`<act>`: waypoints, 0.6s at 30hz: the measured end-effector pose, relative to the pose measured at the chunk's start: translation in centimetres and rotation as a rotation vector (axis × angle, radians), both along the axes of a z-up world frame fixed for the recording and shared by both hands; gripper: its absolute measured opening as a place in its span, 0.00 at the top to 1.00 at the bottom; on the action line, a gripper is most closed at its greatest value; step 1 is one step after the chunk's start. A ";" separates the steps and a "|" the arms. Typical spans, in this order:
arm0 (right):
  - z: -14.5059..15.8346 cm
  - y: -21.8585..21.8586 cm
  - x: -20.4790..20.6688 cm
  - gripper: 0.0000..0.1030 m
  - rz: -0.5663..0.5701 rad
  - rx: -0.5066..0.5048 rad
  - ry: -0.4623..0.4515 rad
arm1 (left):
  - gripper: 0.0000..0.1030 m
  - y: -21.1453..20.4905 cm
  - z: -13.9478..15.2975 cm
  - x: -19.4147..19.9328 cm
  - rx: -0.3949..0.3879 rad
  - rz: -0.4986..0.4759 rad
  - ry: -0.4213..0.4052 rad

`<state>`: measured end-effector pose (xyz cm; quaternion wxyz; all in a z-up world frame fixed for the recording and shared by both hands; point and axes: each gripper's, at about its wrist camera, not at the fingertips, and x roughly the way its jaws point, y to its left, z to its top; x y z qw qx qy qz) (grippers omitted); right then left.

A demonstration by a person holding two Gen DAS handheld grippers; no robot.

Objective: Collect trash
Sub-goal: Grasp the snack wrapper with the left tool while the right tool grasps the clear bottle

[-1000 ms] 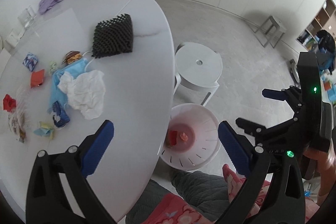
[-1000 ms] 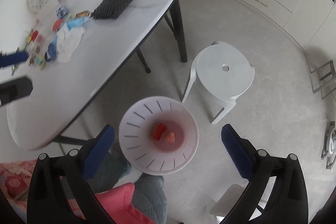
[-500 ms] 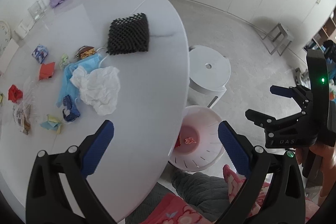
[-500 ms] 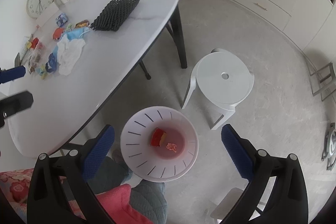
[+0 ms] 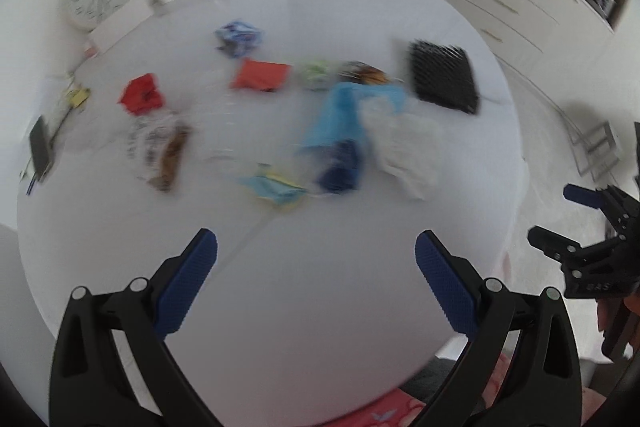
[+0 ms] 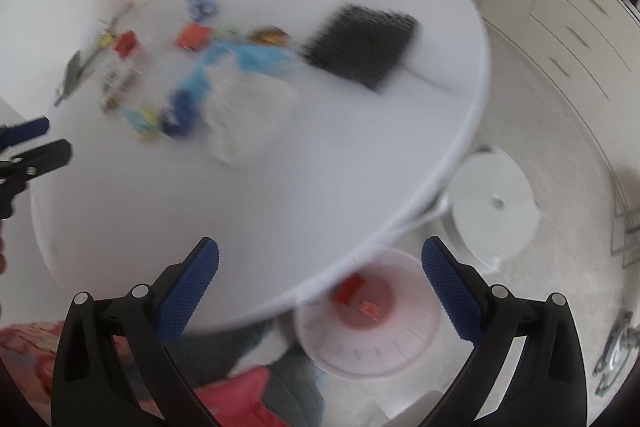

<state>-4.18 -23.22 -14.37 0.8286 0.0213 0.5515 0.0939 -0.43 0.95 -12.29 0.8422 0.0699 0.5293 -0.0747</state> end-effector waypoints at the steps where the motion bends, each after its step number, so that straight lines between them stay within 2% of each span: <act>1: 0.3 1.2 0.6 0.02 0.010 0.008 -0.006 | 0.08 1.9 0.0 0.6 0.001 0.020 -0.015; 5: 2.0 7.4 3.8 0.02 0.064 0.025 -0.041 | 0.08 7.6 -0.8 3.2 0.034 0.026 -0.036; 7: 2.7 9.9 5.2 0.02 0.069 0.022 -0.057 | 0.08 10.4 -1.7 5.3 0.062 0.023 -0.035; 10: 3.5 12.8 7.4 0.02 0.060 0.032 -0.064 | 0.08 13.6 -3.1 8.2 0.064 -0.002 -0.026; 15: 3.6 16.3 11.2 0.02 0.027 0.070 -0.028 | 0.08 16.8 -6.1 13.1 0.065 -0.089 0.000; 18: 3.2 18.1 13.2 0.02 0.013 0.066 -0.002 | 0.08 17.4 -7.8 15.3 0.064 -0.135 0.029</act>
